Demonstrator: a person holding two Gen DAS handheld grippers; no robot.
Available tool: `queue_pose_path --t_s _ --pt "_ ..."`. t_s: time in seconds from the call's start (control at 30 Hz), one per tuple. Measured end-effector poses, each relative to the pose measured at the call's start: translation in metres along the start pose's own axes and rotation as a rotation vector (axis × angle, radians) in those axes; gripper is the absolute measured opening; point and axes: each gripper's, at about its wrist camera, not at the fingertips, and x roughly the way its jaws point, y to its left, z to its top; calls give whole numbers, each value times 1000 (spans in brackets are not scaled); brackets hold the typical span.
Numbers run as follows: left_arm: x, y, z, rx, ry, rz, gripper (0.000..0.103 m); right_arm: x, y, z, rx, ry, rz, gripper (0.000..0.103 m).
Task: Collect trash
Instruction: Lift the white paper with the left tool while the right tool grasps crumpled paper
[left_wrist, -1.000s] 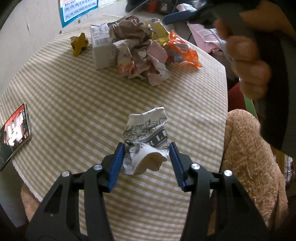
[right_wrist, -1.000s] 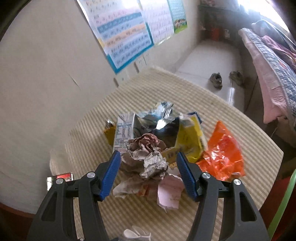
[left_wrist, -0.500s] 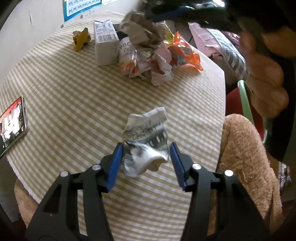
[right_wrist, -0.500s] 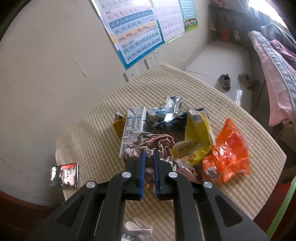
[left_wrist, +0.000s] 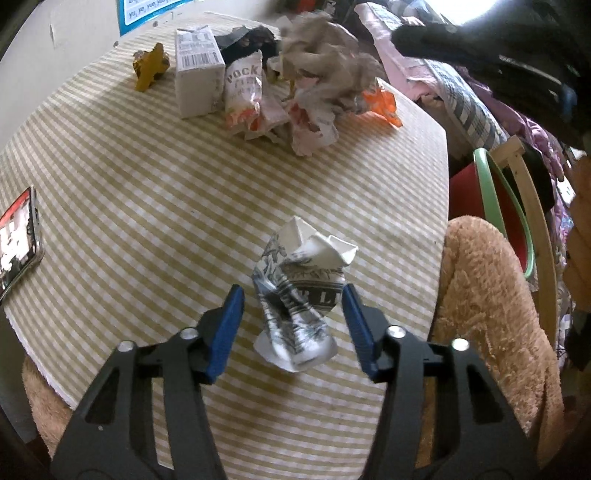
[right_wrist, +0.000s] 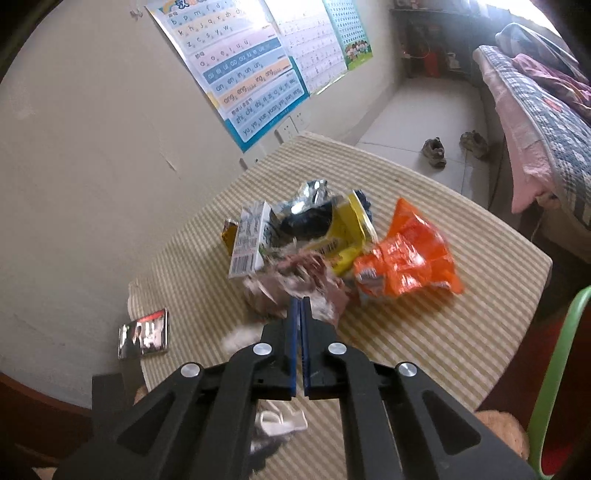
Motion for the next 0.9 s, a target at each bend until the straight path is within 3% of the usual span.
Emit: queue_pose_path --t_s 0.1,0.17,0.2,0.23,0.37,0.47,0.73,0.77,0.83,0.9 --pt "6 -2 0 -11 14 1 35 4 -7 -8 10 -1 -54 10" --pt "6 -2 0 -16 13 -1 35 5 -13 -9 54 -9 -32 31" --pt "7 -3 0 -15 13 1 35 5 -14 -7 81 -25 -17 50" --pt "7 -4 0 -12 13 4 35 5 -13 -5 91 -39 -10 60" --pt "7 -5 1 -4 11 9 35 18 4 8 36 -13 -4 60" --pt "5 -2 1 -7 9 8 34 40 21 12 -4 63 38 61" --pt "1 7 -5 -41 7 14 34 86 43 -2 -92 182 20 61" --pt "1 6 -5 -38 7 15 34 90 44 -4 -95 193 19 59" --pt "2 5 -5 -27 6 21 34 92 45 -5 -94 203 18 37" --pt "3 4 -4 -29 4 18 34 85 45 -6 -89 185 31 36"
